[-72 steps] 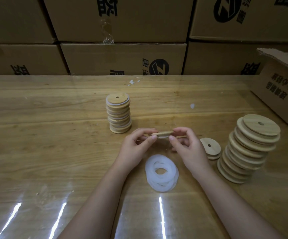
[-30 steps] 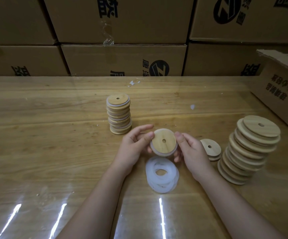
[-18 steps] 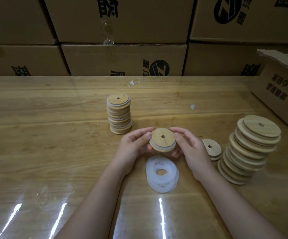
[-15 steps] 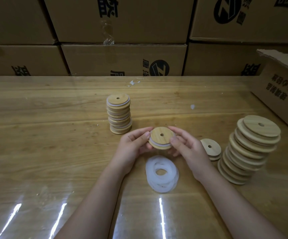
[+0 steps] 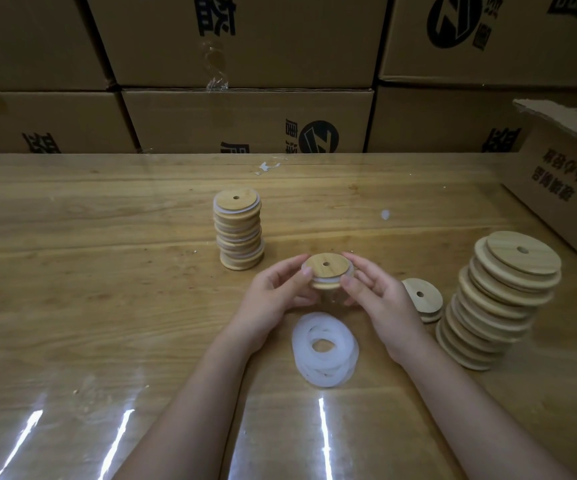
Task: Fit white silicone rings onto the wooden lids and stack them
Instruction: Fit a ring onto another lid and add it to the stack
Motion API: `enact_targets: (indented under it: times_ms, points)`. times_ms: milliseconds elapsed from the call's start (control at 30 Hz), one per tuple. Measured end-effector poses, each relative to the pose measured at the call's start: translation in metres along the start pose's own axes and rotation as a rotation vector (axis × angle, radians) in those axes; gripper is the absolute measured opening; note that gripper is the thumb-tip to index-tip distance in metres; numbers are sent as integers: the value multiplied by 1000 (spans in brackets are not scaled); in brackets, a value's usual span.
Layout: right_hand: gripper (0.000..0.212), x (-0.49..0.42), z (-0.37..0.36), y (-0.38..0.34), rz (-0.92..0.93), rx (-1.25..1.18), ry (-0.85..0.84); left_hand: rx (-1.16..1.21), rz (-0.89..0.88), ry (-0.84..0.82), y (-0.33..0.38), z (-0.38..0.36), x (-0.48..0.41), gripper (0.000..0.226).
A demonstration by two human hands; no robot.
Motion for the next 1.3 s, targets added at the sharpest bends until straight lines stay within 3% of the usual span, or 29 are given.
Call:
enact_targets:
  times_ms: [167,367,567,733,900,1300]
  points:
    - [43,0,-2,0,16,1,-10,74,-3,-43,4,-1,1,50]
    - [48,0,-4,-2,16,49,-10,221,-97,67,18,8,2,50]
    - [21,0,-4,-3,16,80,-5,273,-228,379,60,43,12,41]
    - [15,0,-4,-4,-13,84,-10,226,-277,561,84,70,27,39]
    - [13,1,-4,-3,-29,76,-13,205,-200,563,102,76,12,38]
    - [11,0,-4,-2,-27,106,-22,-179,38,617,104,83,-13,45]
Point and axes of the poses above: each hand's wrist, its own x-axis away from the middle knuckle, its own z-axis out of the back of the hand, y = z × x, the point moved 4 cm from there along -x, towards the middle knuckle, and after that the axes turned 8 degrees about -y, right-handed, at the moved point
